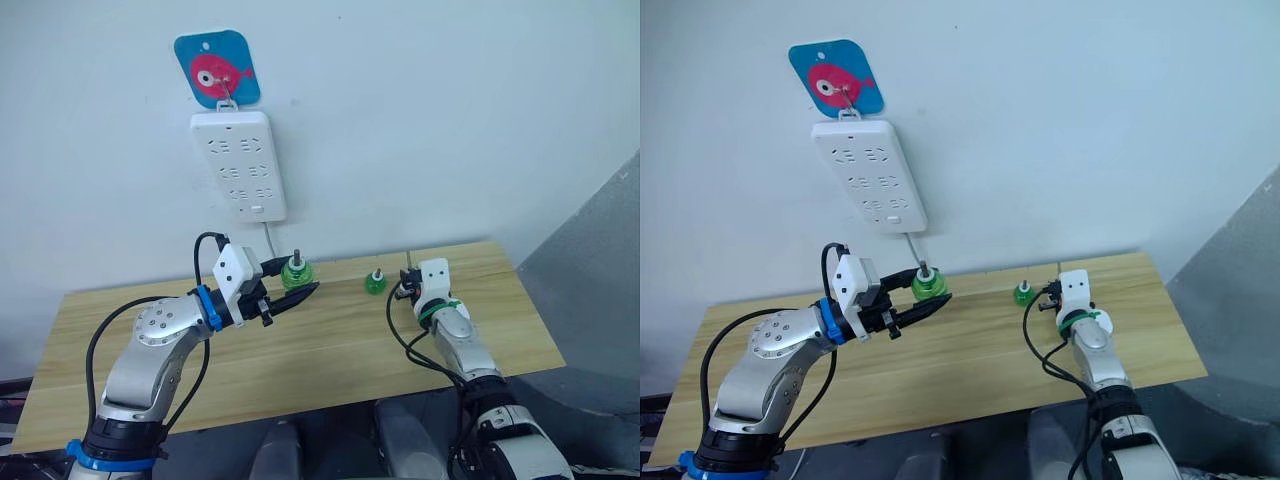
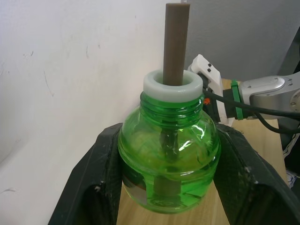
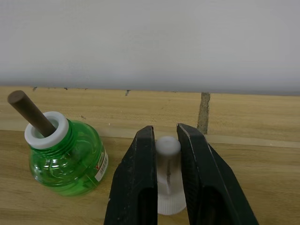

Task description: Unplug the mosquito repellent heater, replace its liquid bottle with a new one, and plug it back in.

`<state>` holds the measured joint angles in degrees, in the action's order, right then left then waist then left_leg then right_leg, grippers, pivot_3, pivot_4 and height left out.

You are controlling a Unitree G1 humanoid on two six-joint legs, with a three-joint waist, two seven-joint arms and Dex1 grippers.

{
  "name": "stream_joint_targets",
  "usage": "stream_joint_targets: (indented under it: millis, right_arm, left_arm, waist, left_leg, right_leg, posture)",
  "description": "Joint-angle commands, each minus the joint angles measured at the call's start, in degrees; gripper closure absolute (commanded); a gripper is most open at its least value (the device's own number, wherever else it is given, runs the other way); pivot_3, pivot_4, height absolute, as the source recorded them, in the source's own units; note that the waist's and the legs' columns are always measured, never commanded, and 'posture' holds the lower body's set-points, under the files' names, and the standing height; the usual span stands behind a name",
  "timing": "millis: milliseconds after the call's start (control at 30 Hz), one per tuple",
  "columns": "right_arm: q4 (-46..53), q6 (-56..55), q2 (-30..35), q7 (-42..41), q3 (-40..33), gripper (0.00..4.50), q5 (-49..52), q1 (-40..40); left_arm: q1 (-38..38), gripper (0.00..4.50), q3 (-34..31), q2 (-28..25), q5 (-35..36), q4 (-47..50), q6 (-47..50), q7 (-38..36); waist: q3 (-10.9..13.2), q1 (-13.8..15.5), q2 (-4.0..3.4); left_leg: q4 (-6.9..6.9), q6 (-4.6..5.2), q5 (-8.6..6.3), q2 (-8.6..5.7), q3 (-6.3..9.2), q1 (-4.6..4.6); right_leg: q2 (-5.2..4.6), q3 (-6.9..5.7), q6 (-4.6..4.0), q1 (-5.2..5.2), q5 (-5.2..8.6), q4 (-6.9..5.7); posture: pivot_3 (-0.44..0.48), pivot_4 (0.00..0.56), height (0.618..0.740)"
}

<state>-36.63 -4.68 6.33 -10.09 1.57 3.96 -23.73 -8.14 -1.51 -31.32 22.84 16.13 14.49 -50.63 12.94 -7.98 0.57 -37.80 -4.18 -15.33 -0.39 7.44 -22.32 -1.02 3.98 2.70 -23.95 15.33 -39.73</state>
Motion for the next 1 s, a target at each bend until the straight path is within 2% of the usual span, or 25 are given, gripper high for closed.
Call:
stream_joint_targets:
  millis: [33,133,200,267,367,433,467,500,733,1000]
  right_arm:
    - [-1.5,-2.1,-0.4,-0.8,-0.5,4.17,-0.4,-0.9]
    - [-2.8,-1.9,-1.0,-0.6,-1.0,4.17,-0.2,-0.7]
    - [-2.8,-2.0,-1.3,0.0,-1.5,3.40,-0.1,-0.3]
    - [-1.9,-1.9,-1.6,-0.7,-1.6,2.88,0.4,0.4]
    - [-0.2,-1.6,-1.9,-1.2,-1.5,1.69,0.3,1.1]
    - [3.3,-0.8,-2.1,-1.0,-1.6,1.11,0.5,1.9]
    - [5.9,-0.1,-2.2,-1.2,-1.7,0.64,0.9,2.4]
    - [9.0,0.8,-2.3,-1.5,-1.7,0.42,1.4,3.2]
    - [34.7,12.1,-0.2,-4.2,-1.0,0.41,4.8,11.3]
    - [50.6,19.8,7.8,-8.8,-1.9,0.41,6.5,14.0]
  left_arm:
    - [-0.5,2.26,-0.7,-0.4,0.5,1.3,-1.1,0.0]
    - [-0.5,2.26,-0.6,-0.4,0.6,1.7,-0.7,0.2]
    - [-0.5,2.26,-0.5,-0.4,0.6,2.0,-0.3,0.3]
    - [-0.7,2.26,-0.5,-0.4,0.7,2.1,-0.2,0.3]
    - [-1.0,2.26,-0.4,-0.4,0.7,2.0,-0.1,0.3]
    - [-1.4,2.26,-0.3,-0.2,0.5,1.7,-0.1,0.5]
    - [-1.6,2.26,-0.3,0.0,0.5,1.4,0.0,0.8]
    - [-1.8,2.26,-0.4,0.3,0.5,1.2,0.2,1.2]
    - [-2.4,2.26,-0.2,1.3,0.0,-0.6,-0.4,2.7]
    - [-2.3,2.26,0.5,2.8,-1.3,-2.9,-2.6,2.8]
  waist:
    - [0.0,0.0,0.00]
    - [0.0,0.0,0.01]
    - [0.1,0.0,0.00]
    - [0.1,0.0,0.00]
    - [0.4,0.0,0.02]
    - [0.7,0.0,0.01]
    - [0.7,0.0,0.01]
    - [0.8,0.0,0.01]
    - [0.8,0.0,0.00]
    - [0.8,0.0,0.01]
  left_leg:
    - [0.00,0.00,0.00,0.00,0.00,0.00]
    - [0.00,0.00,0.00,0.00,0.00,0.00]
    - [0.00,0.00,0.00,0.01,0.00,0.03]
    - [0.01,0.00,0.00,0.01,0.00,0.04]
    - [0.02,0.00,0.00,0.01,0.00,0.04]
    - [0.01,0.00,0.00,0.00,-0.02,0.04]
    - [0.01,0.00,0.00,0.01,-0.02,0.04]
    - [0.02,0.00,0.00,0.01,-0.02,0.04]
    - [0.09,0.00,0.00,0.04,0.04,-0.02]
    - [0.10,0.00,0.00,0.03,-0.02,-0.05]
  right_leg:
    - [0.00,0.00,0.00,0.00,0.00,0.00]
    - [0.00,0.00,0.00,0.01,0.00,0.02]
    - [0.00,0.00,0.00,0.02,0.00,0.01]
    - [0.00,0.00,0.00,0.02,0.00,0.01]
    - [0.00,0.01,0.00,0.03,0.00,0.02]
    - [0.00,0.03,0.00,0.02,0.00,0.02]
    - [0.00,0.03,0.00,0.02,0.00,0.02]
    - [0.00,0.03,0.00,0.01,0.00,0.03]
    - [0.00,-0.01,0.00,0.00,0.00,0.14]
    - [-0.01,0.02,0.02,0.00,0.01,0.31]
  posture:
    - [-0.123,0.245,0.740]
    - [-0.126,0.251,0.740]
    - [-0.126,0.251,0.740]
    - [-0.126,0.251,0.740]
    - [-0.133,0.255,0.740]
    - [-0.133,0.255,0.740]
    - [-0.139,0.252,0.740]
    - [-0.139,0.252,0.740]
    - [-0.151,0.246,0.740]
    - [-0.170,0.230,0.740]
